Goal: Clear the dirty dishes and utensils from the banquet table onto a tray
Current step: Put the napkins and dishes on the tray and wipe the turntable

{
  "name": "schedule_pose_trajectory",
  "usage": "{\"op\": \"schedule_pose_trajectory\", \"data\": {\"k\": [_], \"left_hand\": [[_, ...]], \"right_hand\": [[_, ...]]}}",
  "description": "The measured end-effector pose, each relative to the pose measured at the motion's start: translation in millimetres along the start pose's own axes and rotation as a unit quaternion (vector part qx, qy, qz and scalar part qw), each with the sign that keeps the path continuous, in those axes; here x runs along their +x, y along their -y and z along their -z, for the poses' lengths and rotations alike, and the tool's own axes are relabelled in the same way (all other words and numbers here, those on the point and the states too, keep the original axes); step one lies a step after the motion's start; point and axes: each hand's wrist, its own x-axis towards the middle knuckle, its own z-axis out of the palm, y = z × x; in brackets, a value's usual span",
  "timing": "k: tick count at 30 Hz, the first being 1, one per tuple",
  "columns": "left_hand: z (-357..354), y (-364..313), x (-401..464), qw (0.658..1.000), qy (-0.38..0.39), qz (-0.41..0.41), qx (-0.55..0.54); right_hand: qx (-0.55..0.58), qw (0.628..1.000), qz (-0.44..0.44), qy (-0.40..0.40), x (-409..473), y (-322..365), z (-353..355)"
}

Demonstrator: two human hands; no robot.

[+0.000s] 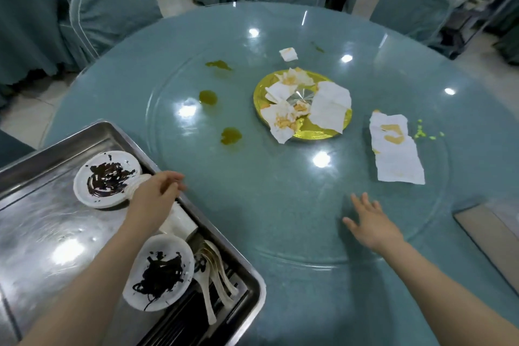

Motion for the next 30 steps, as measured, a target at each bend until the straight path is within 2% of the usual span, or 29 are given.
{"op": "schedule_pose_trajectory", "data": {"k": [12, 15, 18, 20, 23, 25, 28, 30], "left_hand": [[-72, -43, -9, 0.989, 0.142, -0.015, 0.024], [-93, -45, -11, 0.976, 0.203, -0.008, 0.084], [-111, -49, -16, 0.959, 0.230, -0.014, 0.163], [-118, -52, -19, 0.954, 0.235, -0.014, 0.188], [-128, -55, -22, 0.947, 0.241, -0.019, 0.210], [-134, -56, -21, 0.944, 0.243, -0.019, 0.220], [-143, -60, -19, 0.939, 0.249, -0.025, 0.237], [-147, -61, -17, 0.937, 0.252, -0.027, 0.241]], "right_hand": [[-0.031, 0.998, 0.051, -0.021, -14, 27, 6], [-0.020, 0.997, 0.067, -0.034, -19, 38, 8], [0.006, 0.993, 0.111, -0.048, -25, 44, 5], [0.052, 0.987, 0.148, -0.042, -27, 47, 2], [0.237, 0.957, 0.166, -0.033, -25, 44, 4], [0.284, 0.943, 0.151, -0.088, -15, 32, 11], [0.236, 0.951, 0.091, -0.180, 13, 4, 29], [0.188, 0.961, 0.054, -0.195, 32, -10, 40]]}}
